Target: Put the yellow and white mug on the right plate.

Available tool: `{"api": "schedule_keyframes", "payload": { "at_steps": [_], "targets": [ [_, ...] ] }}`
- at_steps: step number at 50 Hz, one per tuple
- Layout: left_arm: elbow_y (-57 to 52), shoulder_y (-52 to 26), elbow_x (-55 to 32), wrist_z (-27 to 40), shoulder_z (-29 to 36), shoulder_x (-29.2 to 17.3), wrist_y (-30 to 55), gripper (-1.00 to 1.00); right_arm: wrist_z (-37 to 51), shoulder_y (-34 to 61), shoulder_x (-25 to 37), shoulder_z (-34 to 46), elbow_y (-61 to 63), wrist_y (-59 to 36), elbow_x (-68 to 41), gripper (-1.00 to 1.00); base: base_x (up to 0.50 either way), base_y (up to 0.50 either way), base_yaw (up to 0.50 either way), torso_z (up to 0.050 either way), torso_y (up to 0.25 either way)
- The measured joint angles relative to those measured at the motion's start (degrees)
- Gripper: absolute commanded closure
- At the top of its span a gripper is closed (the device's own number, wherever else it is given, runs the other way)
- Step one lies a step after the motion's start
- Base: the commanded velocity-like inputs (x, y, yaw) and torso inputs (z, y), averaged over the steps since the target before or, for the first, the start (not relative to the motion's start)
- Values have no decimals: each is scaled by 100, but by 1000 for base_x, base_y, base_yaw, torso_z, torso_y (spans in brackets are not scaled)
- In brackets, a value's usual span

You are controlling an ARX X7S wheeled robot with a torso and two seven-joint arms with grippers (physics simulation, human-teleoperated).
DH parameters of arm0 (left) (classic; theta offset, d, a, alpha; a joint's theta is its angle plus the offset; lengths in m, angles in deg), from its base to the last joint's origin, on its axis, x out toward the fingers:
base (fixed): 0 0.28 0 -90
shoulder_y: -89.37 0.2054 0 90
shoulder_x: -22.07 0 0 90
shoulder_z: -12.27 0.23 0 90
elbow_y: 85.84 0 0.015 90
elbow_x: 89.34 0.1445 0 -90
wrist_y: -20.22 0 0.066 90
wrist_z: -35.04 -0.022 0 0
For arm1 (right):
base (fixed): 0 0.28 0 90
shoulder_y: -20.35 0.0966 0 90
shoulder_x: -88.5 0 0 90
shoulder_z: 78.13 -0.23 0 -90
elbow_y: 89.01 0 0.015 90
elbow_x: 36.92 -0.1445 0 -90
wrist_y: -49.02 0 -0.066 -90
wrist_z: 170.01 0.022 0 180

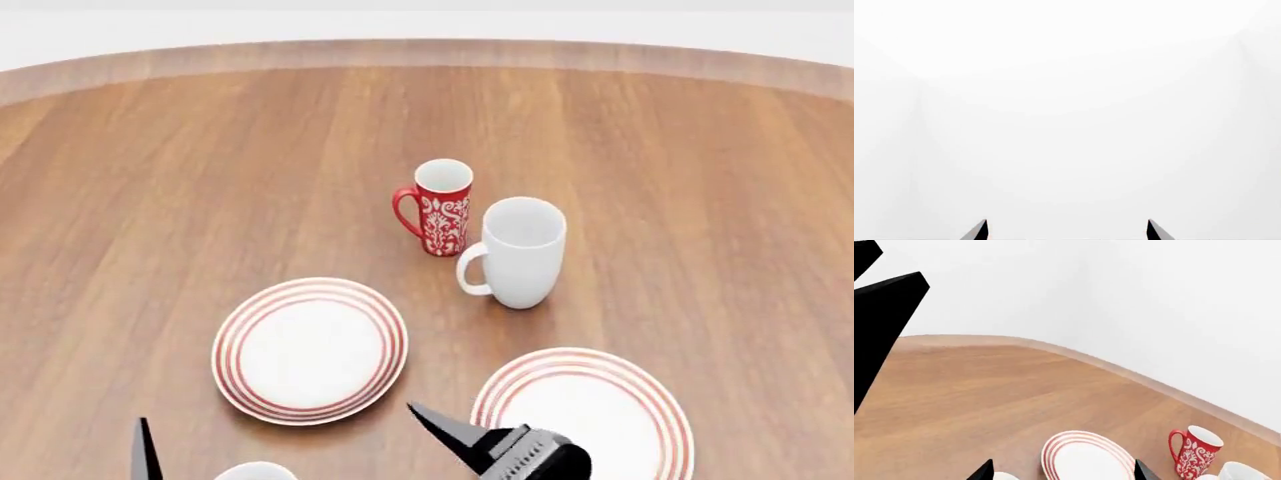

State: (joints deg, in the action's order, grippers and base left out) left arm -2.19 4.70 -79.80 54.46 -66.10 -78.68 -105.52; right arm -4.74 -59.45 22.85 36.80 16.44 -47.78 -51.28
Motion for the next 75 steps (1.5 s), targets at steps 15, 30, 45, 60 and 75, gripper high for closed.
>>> {"api": "schedule_keyframes", "payload": {
  "at_steps": [15,30,45,60,75],
  "targets": [
    [42,-8,-44,35,93,-62,16,-100,-892,865,399,550,307,-1450,-303,-100,0,0,0,0,0],
    [89,-30,-96,71,171,-113,50,-100,-1092,921,464,707,134,-1858,-462,-100,0,0,0,0,0],
    [82,-39,-139,104,233,-167,95,-100,-1100,1128,267,782,-205,-1940,-471,-100,0,0,0,0,0],
    [70,-48,-169,139,289,-216,140,-100,-1004,1189,56,802,-626,-1896,-458,-100,0,0,0,0,0],
    [48,-52,-182,183,339,-255,177,-100,-905,1087,-58,888,-1004,-1855,-400,-100,0,0,0,0,0]
  ]
}}
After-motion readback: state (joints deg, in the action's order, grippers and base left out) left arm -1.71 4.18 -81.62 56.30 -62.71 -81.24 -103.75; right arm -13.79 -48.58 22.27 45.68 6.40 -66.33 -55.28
